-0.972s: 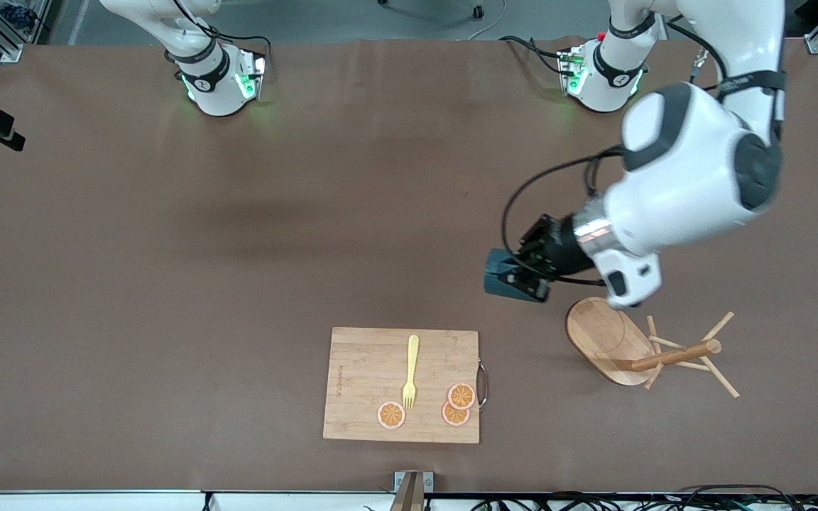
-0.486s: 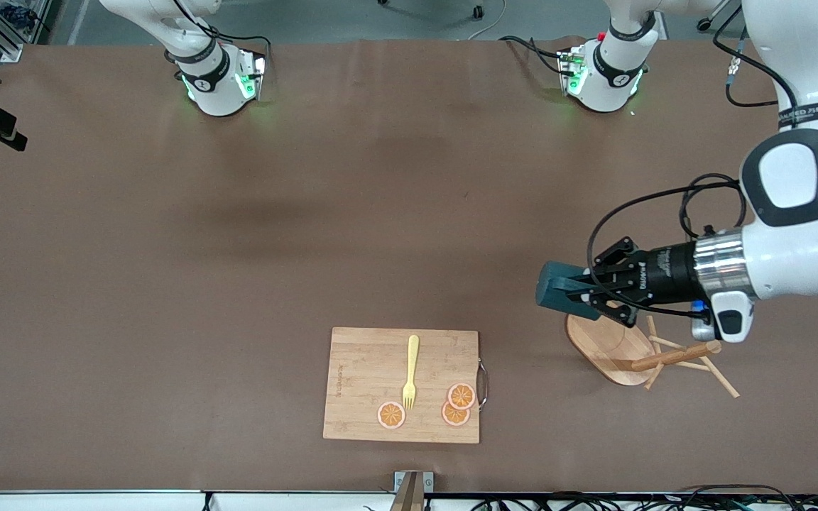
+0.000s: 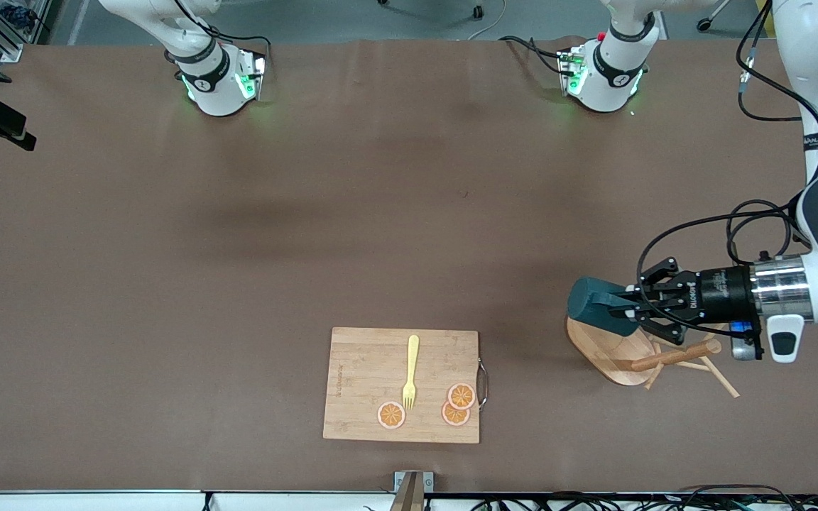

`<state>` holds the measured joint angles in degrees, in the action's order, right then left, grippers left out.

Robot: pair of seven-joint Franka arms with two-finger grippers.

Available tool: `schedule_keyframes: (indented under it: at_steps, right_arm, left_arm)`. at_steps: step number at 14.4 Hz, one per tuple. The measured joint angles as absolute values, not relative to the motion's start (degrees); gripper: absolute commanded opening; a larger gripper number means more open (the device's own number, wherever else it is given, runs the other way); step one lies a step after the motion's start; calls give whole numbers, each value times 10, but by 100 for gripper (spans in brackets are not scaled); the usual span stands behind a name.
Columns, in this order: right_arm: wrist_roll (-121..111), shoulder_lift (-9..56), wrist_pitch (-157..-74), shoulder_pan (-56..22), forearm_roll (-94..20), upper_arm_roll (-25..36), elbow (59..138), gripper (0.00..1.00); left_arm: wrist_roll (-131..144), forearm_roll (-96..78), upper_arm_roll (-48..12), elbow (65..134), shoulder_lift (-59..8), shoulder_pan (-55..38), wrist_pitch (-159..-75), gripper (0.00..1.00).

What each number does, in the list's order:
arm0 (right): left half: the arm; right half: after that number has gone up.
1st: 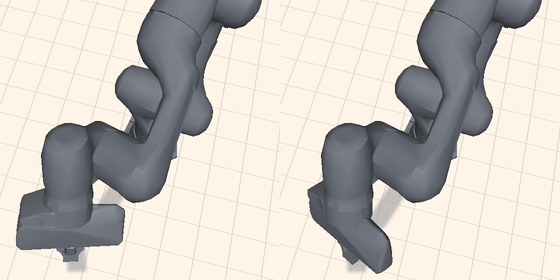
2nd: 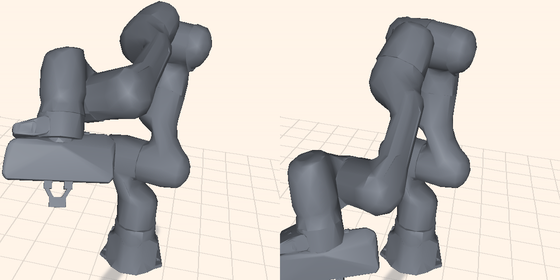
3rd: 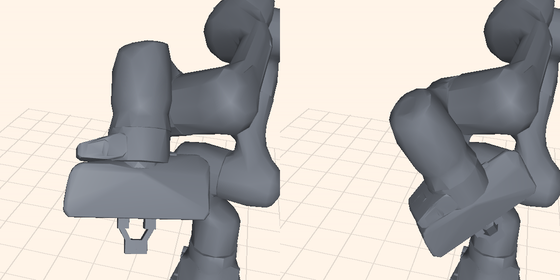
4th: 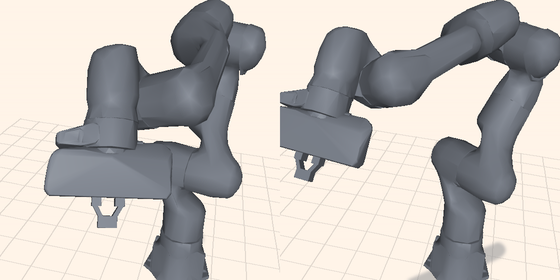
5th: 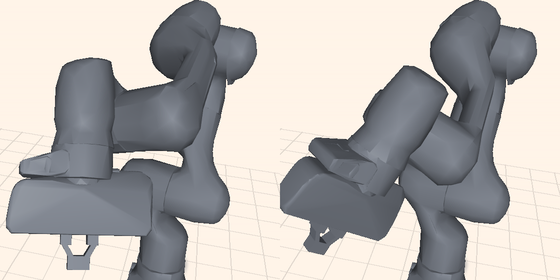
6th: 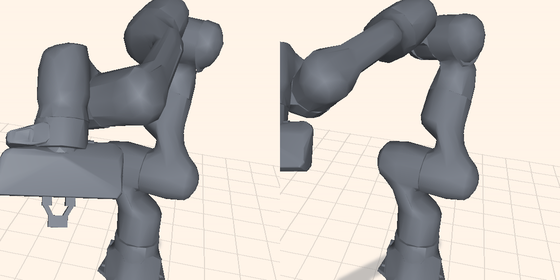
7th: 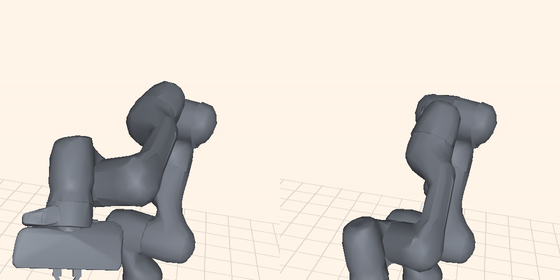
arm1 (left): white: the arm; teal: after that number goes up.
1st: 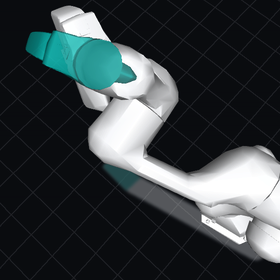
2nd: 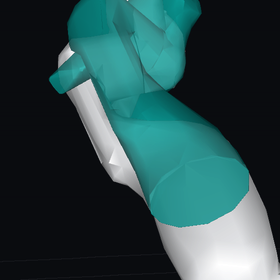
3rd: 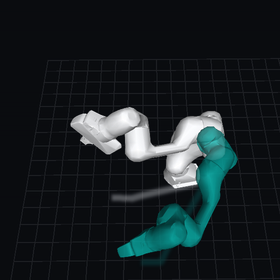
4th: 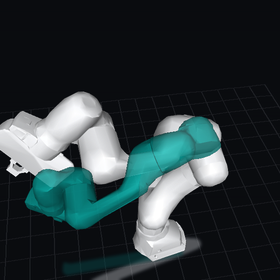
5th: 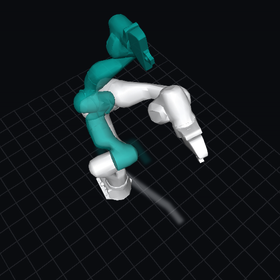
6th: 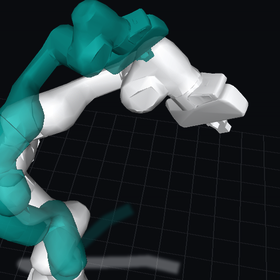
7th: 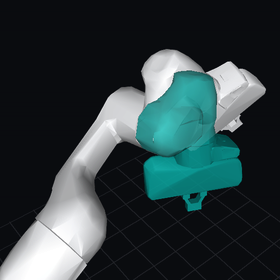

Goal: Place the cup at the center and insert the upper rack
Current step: 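Hang the mug onto a peg of the wooden stand with the left gripper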

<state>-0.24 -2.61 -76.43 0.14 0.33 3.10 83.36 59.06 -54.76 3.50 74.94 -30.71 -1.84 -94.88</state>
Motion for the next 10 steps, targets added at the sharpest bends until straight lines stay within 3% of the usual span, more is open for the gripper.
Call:
schedule_keyframes:
  at_steps: [10]
  right_arm:
    - [-2, -26, -764, 1, 3, 31, 834, 100]
  left_arm:
    - [483, -600, 35, 749, -340, 29, -948, 1]
